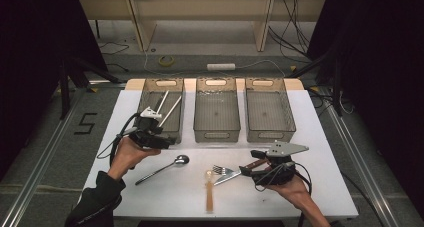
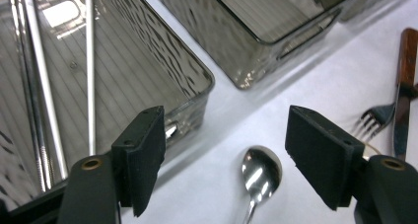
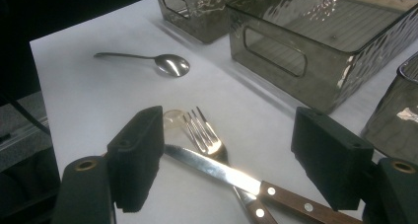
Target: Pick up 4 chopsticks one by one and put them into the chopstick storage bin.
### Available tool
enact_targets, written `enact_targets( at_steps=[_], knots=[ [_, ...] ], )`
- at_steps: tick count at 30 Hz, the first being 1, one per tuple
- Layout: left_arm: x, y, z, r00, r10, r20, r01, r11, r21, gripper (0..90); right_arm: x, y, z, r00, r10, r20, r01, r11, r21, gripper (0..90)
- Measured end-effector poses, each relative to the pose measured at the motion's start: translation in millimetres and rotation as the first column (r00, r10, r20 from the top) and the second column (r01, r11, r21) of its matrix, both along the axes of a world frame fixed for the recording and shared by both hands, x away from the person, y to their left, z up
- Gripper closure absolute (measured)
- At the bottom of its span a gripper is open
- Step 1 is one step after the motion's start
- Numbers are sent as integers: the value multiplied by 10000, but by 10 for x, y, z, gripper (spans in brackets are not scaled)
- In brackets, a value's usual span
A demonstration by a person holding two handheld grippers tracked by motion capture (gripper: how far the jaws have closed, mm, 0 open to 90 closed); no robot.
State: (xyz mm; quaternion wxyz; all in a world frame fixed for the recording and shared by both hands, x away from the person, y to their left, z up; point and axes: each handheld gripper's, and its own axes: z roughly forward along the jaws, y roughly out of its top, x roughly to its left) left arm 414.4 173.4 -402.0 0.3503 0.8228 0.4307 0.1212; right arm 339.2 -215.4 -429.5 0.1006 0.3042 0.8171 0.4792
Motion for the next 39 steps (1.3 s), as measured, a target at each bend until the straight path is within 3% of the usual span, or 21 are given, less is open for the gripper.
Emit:
enact_targets(
  at_steps=[8, 12, 15, 21, 29, 35, 39],
  knots=[
    [-72, 0, -82, 9991, -288, -326, 290, 9996, 59, 304, 4, -8, -4, 10000, -5, -28, 5, 10000, 54, 295],
    [-107, -19, -137, 9958, -627, -670, 661, 9965, 502, 305, 2, -22, -8, 10000, 1, -46, 0, 10000, 73, 295],
    [-132, -36, -176, 9906, -873, -1052, 966, 9915, 866, 312, 4, -30, -9, 10000, -24, -47, 24, 10000, 64, 295],
    [-168, -57, -246, 9828, -1136, -1455, 1332, 9822, 1326, 319, 2, -31, -11, 10000, 9, -50, -9, 10000, 57, 295],
    [-198, -89, -316, 9781, -1197, -1704, 1500, 9726, 1778, 325, -6, -30, -8, 10000, 13, -34, -13, 10000, 92, 295],
    [-206, -100, -377, 9728, -1231, -1961, 1663, 9608, 2220, 329, -5, -33, -5, 10000, 3, -10, -3, 10000, 84, 295],
    [-202, -94, -435, 9701, -1161, -2132, 1660, 9581, 2334, 342, -7, -27, -3, 10000, 22, -36, -21, 10000, 64, 295]
  ],
)
